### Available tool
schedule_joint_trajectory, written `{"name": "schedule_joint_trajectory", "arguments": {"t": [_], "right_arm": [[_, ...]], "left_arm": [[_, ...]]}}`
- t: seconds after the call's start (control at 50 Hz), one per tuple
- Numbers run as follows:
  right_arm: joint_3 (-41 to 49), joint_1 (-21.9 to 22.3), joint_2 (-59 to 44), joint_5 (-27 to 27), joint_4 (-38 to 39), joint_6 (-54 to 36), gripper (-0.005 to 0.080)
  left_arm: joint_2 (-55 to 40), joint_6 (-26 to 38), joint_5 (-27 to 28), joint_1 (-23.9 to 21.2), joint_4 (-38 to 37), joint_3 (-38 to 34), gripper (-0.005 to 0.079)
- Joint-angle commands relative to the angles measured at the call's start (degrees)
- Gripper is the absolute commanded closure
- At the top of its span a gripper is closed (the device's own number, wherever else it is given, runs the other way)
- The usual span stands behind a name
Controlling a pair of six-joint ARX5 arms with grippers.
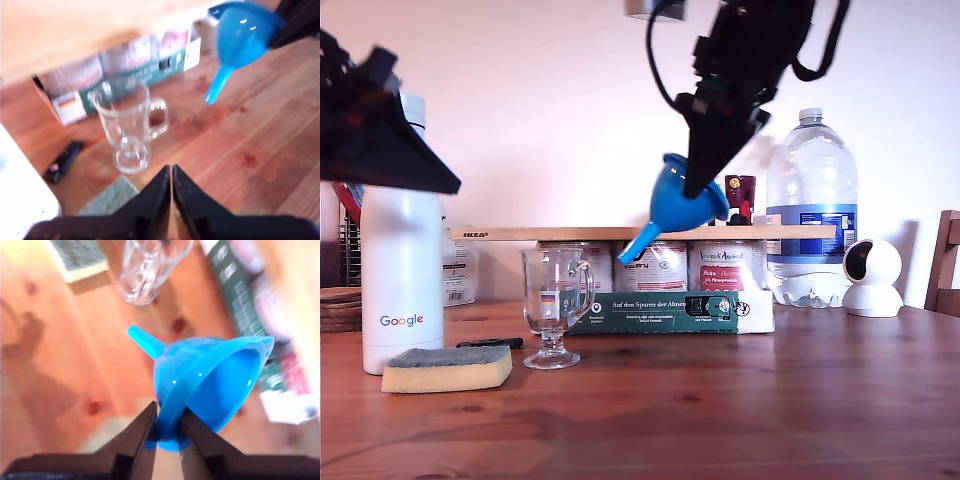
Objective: Pick up the blue funnel and place it on the glass cup
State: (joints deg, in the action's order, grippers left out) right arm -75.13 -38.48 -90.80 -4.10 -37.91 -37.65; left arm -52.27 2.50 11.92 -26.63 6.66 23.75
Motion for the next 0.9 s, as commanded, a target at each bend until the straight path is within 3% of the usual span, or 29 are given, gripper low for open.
{"name": "schedule_joint_trajectory", "arguments": {"t": [0.0,0.24,0.68,0.88], "right_arm": [[-1.8,-1.3,0.0,-1.9,0.5,-1.7,0.0763],[-4.7,-4.3,0.0,-9.1,1.3,-8.1,0.0763],[-4.9,-6.9,-0.2,-10.0,11.0,-19.5,0.0763],[-4.9,-8.0,-2.0,-10.0,11.6,-25.3,0.0763]], "left_arm": [[0.7,-0.1,0.0,-0.2,0.1,-0.2,0.0766],[1.4,-0.6,0.1,-0.2,0.3,-0.2,0.0766],[3.7,-1.0,0.1,-0.2,0.6,-0.2,0.0766],[3.7,-1.2,0.3,-0.2,0.7,-0.2,0.0766]]}}
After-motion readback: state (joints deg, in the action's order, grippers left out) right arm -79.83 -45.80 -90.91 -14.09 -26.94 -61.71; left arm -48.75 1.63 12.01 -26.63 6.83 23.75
